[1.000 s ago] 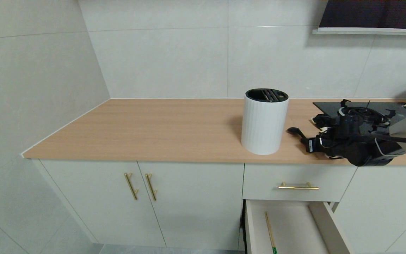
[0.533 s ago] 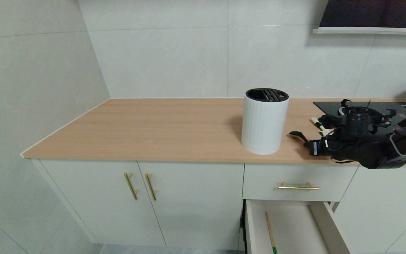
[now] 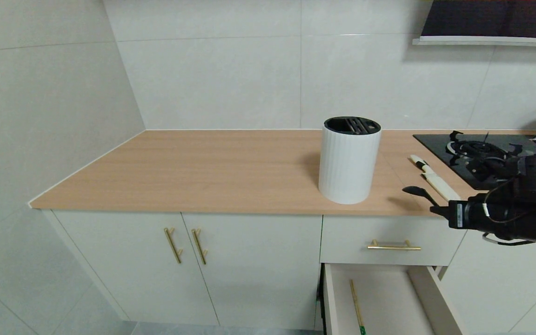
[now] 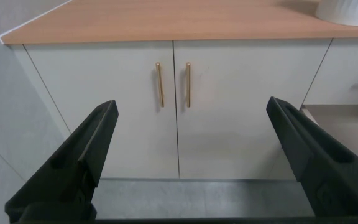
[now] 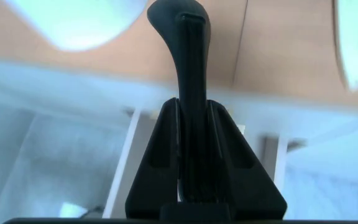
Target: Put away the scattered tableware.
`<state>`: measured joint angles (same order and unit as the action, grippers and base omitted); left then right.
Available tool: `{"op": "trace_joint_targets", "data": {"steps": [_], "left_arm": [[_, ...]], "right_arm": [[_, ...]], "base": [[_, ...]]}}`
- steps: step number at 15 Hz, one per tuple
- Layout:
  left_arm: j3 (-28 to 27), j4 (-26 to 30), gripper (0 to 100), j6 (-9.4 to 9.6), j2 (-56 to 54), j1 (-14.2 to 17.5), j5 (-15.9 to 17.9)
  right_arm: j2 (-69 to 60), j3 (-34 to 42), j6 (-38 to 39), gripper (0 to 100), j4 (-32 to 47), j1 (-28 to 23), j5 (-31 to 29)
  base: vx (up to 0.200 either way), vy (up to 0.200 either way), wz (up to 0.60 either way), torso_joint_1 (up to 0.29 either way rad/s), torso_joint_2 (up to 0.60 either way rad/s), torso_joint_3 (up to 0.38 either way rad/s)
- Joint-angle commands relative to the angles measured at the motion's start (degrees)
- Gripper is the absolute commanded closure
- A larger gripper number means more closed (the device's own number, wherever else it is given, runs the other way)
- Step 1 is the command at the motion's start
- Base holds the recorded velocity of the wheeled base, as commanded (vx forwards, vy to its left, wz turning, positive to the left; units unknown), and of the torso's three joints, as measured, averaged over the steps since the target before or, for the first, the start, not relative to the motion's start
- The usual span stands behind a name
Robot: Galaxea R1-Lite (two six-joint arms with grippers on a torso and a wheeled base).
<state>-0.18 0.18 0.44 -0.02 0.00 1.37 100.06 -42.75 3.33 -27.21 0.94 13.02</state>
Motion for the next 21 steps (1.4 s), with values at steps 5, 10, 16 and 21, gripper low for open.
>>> {"op": "trace_joint_targets", "data": {"steps": [5,10,16,21], "left_arm": [[0.01,-0.01,0,0.00,0.02,0.00,0.04],[0.01,-0.01,0,0.00,0.02,0.00,0.04],[0.01,-0.01,0,0.00,0.02,0.00,0.04],[0.01,-0.01,0,0.00,0.02,-0.09,0.04]], "right_arm": [[-4.61,7.95,-0.16,100,-0.21,0.20,0.16],[-2.24,9.27,-0.52,100,-2.41,0.20,0.16],[0.49,11.29,-1.22,100,-7.68,0.29,0.08],[2.24,11.29,-1.92,100,-7.77,0.38,0.08]], "base": [[0.000,0.000,0.00,0.000,0.00,0.000],[0.000,0.000,0.00,0.000,0.00,0.000],[0.000,0.000,0.00,-0.163,0.38,0.216],[0.000,0.000,0.00,-0.191,0.49,0.296]]}}
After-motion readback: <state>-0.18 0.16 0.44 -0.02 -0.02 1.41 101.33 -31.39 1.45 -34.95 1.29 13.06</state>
